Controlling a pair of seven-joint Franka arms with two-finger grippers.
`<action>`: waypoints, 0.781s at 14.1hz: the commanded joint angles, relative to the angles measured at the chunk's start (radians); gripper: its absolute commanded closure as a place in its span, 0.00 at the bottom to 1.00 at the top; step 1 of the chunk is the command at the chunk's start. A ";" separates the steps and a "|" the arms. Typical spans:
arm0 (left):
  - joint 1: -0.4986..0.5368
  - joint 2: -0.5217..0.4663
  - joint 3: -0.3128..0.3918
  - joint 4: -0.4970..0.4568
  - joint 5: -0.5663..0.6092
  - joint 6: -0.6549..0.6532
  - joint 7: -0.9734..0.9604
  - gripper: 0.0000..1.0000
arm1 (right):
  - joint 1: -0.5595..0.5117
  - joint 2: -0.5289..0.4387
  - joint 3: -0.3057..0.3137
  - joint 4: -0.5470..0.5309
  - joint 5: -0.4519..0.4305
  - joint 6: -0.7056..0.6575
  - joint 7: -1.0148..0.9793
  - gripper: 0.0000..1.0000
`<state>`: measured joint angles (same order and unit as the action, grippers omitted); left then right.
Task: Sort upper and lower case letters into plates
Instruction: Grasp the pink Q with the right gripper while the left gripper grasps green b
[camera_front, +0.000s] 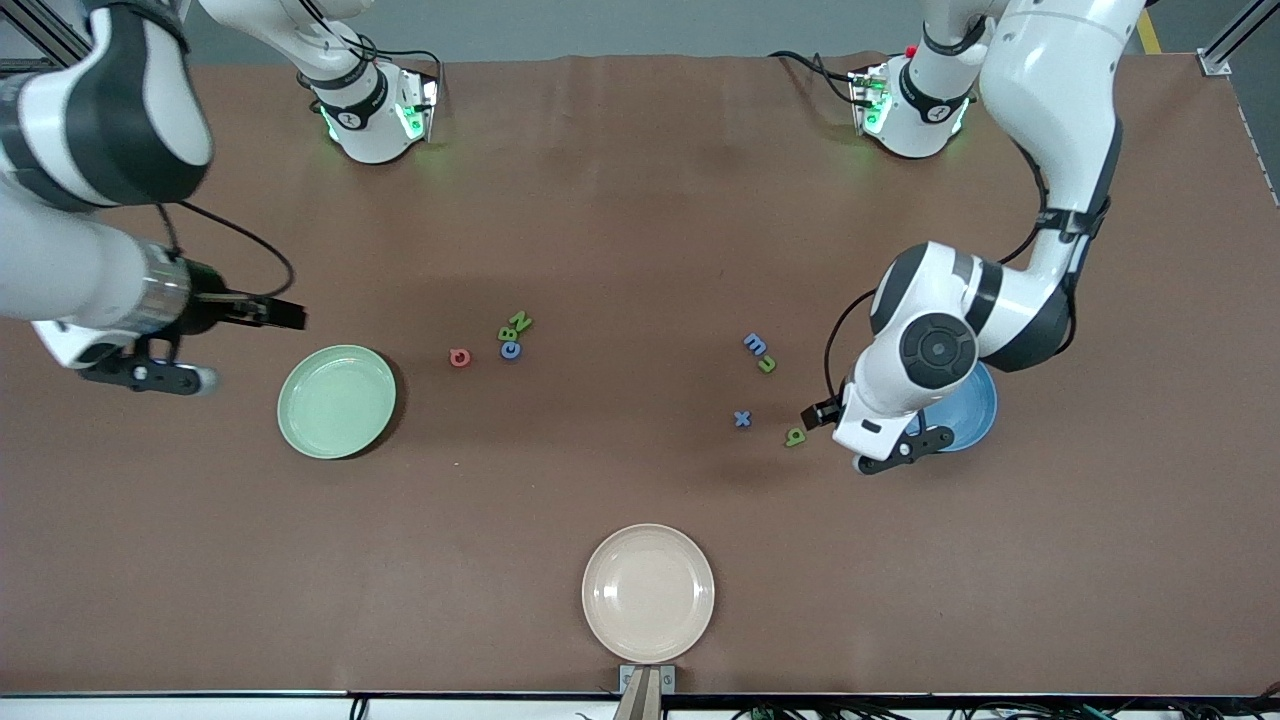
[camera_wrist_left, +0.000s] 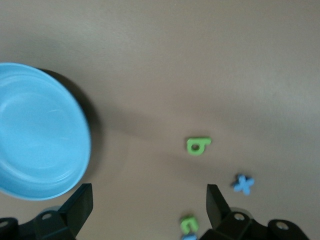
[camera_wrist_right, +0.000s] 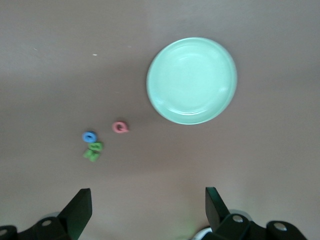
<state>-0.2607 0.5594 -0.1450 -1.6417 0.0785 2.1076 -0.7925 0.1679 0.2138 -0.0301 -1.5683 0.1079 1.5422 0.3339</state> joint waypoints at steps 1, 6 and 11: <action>-0.012 0.037 -0.001 -0.027 0.023 0.122 -0.073 0.00 | 0.019 -0.073 -0.007 -0.204 0.045 0.155 0.086 0.00; -0.035 0.117 0.001 -0.035 0.027 0.268 -0.091 0.00 | 0.103 -0.093 -0.007 -0.510 0.045 0.531 0.201 0.00; -0.035 0.158 0.001 -0.033 0.049 0.353 -0.110 0.01 | 0.173 -0.013 -0.010 -0.662 0.042 0.872 0.270 0.00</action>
<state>-0.2937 0.7082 -0.1455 -1.6758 0.0981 2.4375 -0.8717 0.3364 0.1910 -0.0299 -2.1845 0.1407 2.3461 0.5904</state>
